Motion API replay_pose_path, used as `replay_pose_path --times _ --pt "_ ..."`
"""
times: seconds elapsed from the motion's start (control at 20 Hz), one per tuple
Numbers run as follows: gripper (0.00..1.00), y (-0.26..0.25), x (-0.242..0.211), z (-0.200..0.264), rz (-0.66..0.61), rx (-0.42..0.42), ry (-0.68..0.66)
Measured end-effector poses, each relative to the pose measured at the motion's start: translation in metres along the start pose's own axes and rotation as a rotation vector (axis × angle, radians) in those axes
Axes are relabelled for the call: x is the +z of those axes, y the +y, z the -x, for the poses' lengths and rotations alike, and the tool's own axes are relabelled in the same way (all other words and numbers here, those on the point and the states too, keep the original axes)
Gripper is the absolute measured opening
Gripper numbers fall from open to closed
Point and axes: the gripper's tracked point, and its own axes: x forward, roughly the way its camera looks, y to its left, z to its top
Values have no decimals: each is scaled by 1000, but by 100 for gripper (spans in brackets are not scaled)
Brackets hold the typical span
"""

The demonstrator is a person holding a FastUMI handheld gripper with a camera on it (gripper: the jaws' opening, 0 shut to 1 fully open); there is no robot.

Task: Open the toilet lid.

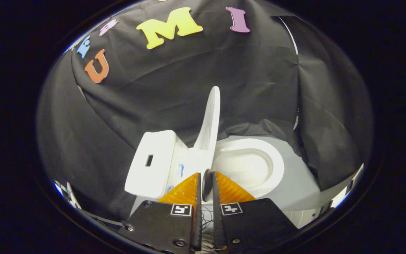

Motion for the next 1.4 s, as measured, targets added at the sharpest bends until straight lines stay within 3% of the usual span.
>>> replay_pose_path --times 0.75,1.4 --pt "22 137 -15 2 202 59 -12" --pt "22 217 -42 -15 344 135 -15"
